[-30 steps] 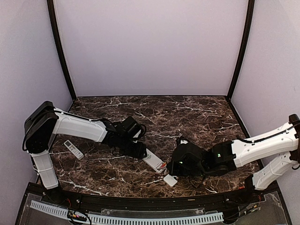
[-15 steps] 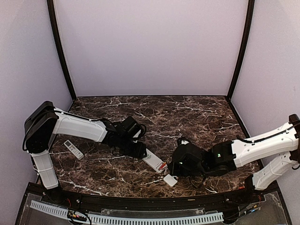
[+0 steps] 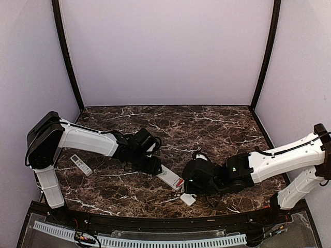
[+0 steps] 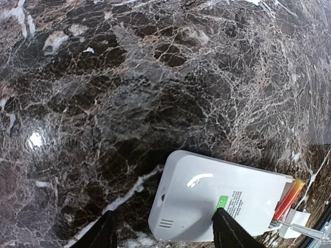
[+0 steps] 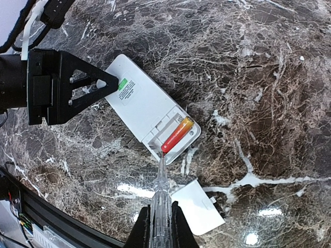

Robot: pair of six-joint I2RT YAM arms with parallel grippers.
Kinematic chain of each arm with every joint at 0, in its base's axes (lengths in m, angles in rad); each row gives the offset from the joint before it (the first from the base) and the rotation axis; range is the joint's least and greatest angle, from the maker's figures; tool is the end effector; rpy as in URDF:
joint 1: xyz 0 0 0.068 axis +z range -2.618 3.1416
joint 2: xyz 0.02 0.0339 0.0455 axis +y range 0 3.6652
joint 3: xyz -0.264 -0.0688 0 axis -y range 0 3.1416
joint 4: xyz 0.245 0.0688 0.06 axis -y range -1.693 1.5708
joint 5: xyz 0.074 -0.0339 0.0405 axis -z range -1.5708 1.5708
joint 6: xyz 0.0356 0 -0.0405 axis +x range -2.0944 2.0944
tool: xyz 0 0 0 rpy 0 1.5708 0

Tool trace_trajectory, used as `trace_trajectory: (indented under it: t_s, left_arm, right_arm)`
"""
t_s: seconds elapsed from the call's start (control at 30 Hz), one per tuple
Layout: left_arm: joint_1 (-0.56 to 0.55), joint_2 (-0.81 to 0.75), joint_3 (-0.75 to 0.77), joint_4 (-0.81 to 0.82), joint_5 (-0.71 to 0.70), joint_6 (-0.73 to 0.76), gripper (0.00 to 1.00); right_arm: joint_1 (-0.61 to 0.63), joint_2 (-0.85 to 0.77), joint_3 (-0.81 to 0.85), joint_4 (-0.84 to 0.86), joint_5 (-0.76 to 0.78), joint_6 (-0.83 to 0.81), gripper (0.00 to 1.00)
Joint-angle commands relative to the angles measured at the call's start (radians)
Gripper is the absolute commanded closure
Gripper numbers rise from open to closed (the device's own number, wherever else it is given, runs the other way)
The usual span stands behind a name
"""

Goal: Unload the batteries from the remote control
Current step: Remove the remote control without the battery cover.

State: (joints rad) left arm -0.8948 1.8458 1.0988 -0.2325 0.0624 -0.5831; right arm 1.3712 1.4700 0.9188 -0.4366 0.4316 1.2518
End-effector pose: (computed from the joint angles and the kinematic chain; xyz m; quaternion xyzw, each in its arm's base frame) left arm 0.2318 -0.2926 0.1542 0.1574 0.9431 -0.2182 0.1952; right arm 0.0725 0.2834 0.2102 0.0056 0.9376 0.2188 0.2702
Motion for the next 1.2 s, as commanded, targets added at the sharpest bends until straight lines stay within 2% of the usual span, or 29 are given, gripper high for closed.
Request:
trace_trajectory:
  t_s: [0.0, 0.17, 0.93, 1.17]
  left_arm:
    - [0.002, 0.021, -0.005, -0.027, 0.006, 0.01, 0.38]
    - [0.002, 0.022, -0.007, -0.025, 0.008, 0.009, 0.38]
    - [0.002, 0.027, -0.01, -0.017, 0.029, 0.007, 0.38]
    - [0.002, 0.026, -0.012, -0.022, 0.03, 0.006, 0.38]
  right_arm:
    - [0.015, -0.001, 0.027, -0.138, 0.081, 0.059, 1.0]
    - [0.016, -0.018, 0.018, -0.157, 0.122, 0.095, 1.0]
    - [-0.023, -0.085, -0.167, 0.216, 0.124, 0.033, 1.0]
    - [-0.057, -0.08, -0.161, 0.24, 0.131, -0.007, 1.0]
